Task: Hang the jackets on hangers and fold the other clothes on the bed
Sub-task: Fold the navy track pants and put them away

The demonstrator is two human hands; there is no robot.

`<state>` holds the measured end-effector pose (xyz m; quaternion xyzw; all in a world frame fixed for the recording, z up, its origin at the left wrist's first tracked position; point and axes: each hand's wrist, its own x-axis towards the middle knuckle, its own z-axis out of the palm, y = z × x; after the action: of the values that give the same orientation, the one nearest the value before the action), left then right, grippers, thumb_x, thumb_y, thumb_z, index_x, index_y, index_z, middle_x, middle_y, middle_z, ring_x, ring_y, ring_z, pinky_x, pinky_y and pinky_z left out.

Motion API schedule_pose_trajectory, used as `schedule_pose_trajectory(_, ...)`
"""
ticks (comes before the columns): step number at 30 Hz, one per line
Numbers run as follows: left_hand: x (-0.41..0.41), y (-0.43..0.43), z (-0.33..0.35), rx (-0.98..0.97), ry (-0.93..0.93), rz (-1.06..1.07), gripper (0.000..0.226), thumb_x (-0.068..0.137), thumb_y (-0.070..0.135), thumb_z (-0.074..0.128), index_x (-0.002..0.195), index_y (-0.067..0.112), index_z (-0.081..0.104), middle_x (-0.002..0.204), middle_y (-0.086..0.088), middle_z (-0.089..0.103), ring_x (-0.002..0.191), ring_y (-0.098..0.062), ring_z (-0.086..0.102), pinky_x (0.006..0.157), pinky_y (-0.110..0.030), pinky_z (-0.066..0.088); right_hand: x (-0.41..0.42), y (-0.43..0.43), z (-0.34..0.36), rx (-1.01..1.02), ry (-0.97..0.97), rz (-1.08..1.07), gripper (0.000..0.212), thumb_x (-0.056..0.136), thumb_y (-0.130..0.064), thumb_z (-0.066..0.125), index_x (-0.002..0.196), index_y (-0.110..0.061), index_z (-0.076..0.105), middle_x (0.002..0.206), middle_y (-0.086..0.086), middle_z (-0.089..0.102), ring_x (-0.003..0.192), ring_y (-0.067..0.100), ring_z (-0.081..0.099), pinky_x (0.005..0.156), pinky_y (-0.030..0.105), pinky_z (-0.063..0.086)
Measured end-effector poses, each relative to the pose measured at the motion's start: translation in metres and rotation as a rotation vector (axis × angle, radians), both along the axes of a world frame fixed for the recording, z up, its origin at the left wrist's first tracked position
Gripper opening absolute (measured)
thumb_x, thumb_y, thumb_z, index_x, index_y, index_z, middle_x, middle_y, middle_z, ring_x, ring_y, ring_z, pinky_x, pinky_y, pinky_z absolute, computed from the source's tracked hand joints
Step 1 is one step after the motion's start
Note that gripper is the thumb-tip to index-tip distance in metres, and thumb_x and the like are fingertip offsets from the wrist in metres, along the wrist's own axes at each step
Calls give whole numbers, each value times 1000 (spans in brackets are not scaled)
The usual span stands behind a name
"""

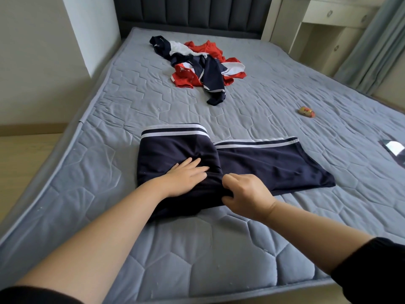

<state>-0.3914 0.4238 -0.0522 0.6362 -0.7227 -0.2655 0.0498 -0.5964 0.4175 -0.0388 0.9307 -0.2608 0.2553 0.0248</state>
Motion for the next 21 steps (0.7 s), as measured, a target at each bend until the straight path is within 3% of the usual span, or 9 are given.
schedule_pose_trajectory(4, 6, 3, 0, -27, -4, -8, 46, 104, 38, 21, 150, 33, 21, 160, 8, 1, 147, -9, -6, 119, -34, -1, 1, 3, -11, -10, 85, 40, 7, 64, -18, 43, 62, -11, 42, 51, 4, 45, 40, 30, 38, 42, 22, 20)
schedule_pose_trajectory(7, 5, 8, -1, -118, -131, -16, 51, 102, 43, 28, 151, 30, 21, 161, 6, 3, 147, -10, -3, 118, -33, 0, 3, 5, -6, 191, 482, -104, 9, 80, -22, 47, 83, -15, 42, 77, 7, 60, 67, 34, 54, 55, 30, 28)
schedule_pose_trajectory(9, 2, 15, -3, -211, -235, -22, 54, 100, 48, 29, 150, 30, 23, 161, 5, 6, 147, -12, -1, 118, -35, 1, 2, 6, -2, 362, 575, -178, 15, 86, -30, 49, 85, -18, 39, 84, 7, 61, 72, 31, 50, 60, 31, 31)
schedule_pose_trajectory(12, 8, 20, 0, -365, -366, 79, 54, 99, 52, 27, 149, 31, 27, 160, 4, 13, 148, -16, 0, 118, -42, 1, 7, 9, 5, 403, 235, -280, 32, 90, -34, 49, 66, -18, 36, 61, 0, 50, 61, 24, 44, 57, 32, 29)
schedule_pose_trajectory(15, 28, 20, 3, -354, -428, 275, 60, 96, 58, 27, 151, 35, 17, 161, 3, 2, 147, -20, -7, 116, -54, 2, 20, -3, 14, 559, -128, -460, 39, 92, -33, 47, 60, -15, 34, 53, -2, 42, 54, 17, 40, 55, 35, 29)
schedule_pose_trajectory(18, 45, 20, -2, -195, -352, 335, 72, 90, 68, 30, 150, 42, 1, 160, 6, -13, 146, -21, -16, 114, -60, 7, 44, -32, 21, 758, -284, -595, 28, 89, -29, 48, 65, -15, 43, 58, -3, 49, 57, 15, 44, 57, 32, 32)
schedule_pose_trajectory(21, 45, 22, -7, -171, -326, 307, 73, 89, 69, 32, 149, 45, -2, 159, 5, -18, 145, -22, -20, 113, -61, 8, 71, -61, 23, 951, -373, -666, 29, 89, -34, 49, 72, -11, 44, 58, -1, 42, 58, 17, 40, 56, 31, 31)
